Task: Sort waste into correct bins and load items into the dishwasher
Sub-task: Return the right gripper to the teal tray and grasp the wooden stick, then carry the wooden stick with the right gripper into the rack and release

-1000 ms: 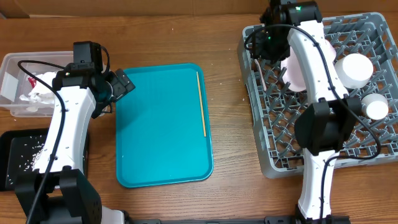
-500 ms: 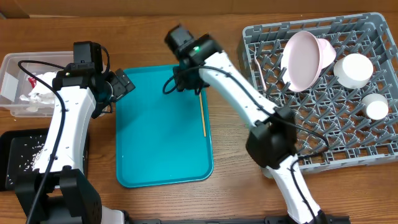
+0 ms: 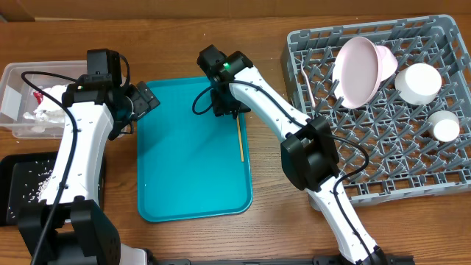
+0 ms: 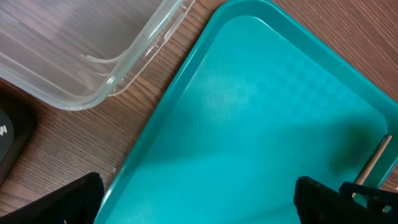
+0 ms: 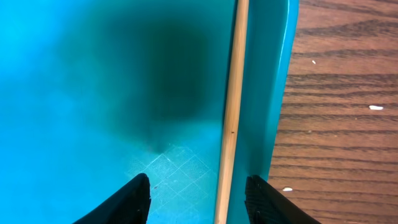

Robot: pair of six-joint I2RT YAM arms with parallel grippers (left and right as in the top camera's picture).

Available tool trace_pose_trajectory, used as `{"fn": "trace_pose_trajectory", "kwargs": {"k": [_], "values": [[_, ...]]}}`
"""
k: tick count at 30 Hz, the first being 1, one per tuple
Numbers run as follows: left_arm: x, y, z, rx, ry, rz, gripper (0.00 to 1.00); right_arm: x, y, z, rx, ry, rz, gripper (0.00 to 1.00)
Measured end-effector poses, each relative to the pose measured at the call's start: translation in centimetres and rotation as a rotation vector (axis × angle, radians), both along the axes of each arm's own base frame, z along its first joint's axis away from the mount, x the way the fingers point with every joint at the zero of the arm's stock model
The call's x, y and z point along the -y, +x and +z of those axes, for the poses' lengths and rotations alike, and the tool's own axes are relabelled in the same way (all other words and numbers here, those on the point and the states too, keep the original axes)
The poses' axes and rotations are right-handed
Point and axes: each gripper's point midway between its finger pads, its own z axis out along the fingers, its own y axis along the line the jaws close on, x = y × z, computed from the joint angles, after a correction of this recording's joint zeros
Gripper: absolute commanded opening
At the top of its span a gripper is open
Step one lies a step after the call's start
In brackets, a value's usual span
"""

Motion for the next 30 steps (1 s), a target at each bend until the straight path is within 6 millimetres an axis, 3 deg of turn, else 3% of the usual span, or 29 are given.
{"fn": "trace_pose_trajectory", "kwargs": {"k": [5, 10, 13, 14, 15, 20, 21, 30], "values": [[0.0, 0.0, 0.0, 0.000, 0.000, 0.000, 1.00, -0.3, 0.0, -0.1, -0.003, 0.018, -0.009, 0.52], [0.0, 0.0, 0.0, 0.000, 0.000, 0.000, 1.00, -0.4, -0.5, -1.8, -0.042, 0.008, -0.016, 0.52], [0.0, 0.0, 0.0, 0.000, 0.000, 0.000, 1.00, -0.4, -0.6, -1.9, -0.046, 0.008, -0.020, 0.52], [0.0, 0.0, 0.0, 0.000, 0.000, 0.000, 1.00, -0.3, -0.6, -1.9, -0.047, 0.008, -0.020, 0.49], [0.0, 0.0, 0.0, 0.000, 0.000, 0.000, 1.00, -0.4, -0.7, -1.9, -0.049, 0.009, -0.021, 0.38], [0.0, 0.0, 0.0, 0.000, 0.000, 0.000, 1.00, -0.6, -1.1, -2.0, -0.070, 0.022, -0.019, 0.14], [0.0, 0.0, 0.0, 0.000, 0.000, 0.000, 1.00, -0.7, -1.1, -2.0, -0.069, 0.021, -0.007, 0.04], [0.0, 0.0, 0.0, 0.000, 0.000, 0.000, 1.00, -0.6, -2.3, -1.4, -0.119, 0.022, 0.010, 0.04]]}}
